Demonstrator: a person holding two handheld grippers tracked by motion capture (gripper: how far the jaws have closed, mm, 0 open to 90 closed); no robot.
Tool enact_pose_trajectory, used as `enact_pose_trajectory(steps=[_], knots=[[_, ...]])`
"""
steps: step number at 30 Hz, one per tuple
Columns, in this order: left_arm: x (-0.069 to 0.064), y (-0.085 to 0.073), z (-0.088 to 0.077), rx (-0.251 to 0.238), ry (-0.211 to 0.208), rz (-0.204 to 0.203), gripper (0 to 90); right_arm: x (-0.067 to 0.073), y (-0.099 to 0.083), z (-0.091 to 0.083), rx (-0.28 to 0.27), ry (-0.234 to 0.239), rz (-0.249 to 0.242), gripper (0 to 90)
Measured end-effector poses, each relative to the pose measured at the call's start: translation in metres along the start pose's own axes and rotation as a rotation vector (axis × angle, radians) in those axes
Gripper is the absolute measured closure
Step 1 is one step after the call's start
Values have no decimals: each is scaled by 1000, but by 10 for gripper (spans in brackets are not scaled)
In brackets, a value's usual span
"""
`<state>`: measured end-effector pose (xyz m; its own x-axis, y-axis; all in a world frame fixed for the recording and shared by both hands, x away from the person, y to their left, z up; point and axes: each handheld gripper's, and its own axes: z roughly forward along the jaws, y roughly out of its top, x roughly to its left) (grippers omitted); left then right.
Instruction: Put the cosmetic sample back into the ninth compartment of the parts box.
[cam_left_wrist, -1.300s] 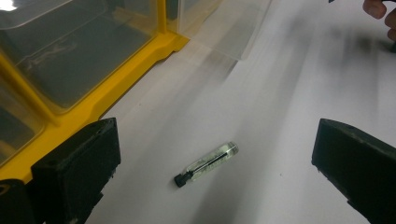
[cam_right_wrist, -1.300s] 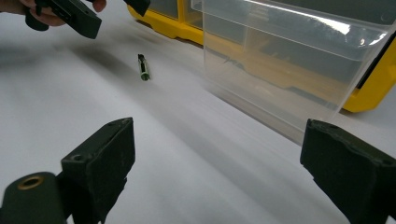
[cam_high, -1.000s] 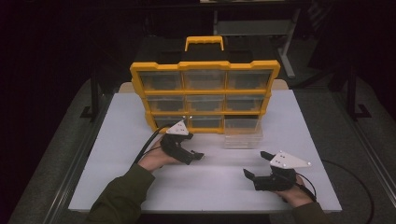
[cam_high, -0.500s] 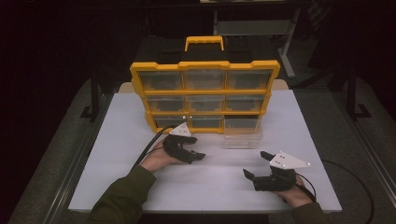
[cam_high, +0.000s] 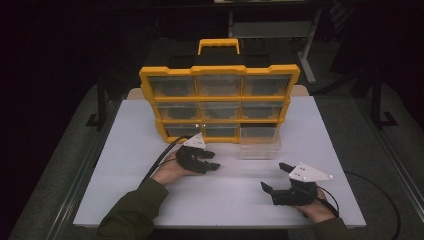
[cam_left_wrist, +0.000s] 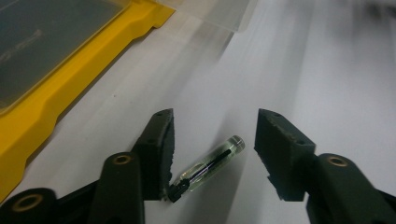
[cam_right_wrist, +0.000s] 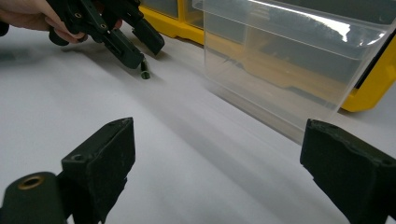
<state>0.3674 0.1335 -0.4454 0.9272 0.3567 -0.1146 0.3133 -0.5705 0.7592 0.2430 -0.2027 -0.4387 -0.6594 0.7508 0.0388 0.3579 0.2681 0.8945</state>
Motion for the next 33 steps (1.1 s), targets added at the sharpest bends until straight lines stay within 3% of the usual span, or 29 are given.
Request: enact_pose_trajectory(steps=[15, 16, 17, 33], knots=[[0, -4, 7, 19, -33, -11, 658, 1, -1, -1, 9, -3, 1, 95], [0, -4, 7, 21, -32, -8, 667, 1, -2, -2, 12, -2, 5, 95], [3, -4, 5, 47, -30, 23, 678, 1, -2, -2, 10, -4, 4, 94], [2, -4, 5, 54, -13, 24, 805, 1, -3, -2, 17, -14, -9, 95]])
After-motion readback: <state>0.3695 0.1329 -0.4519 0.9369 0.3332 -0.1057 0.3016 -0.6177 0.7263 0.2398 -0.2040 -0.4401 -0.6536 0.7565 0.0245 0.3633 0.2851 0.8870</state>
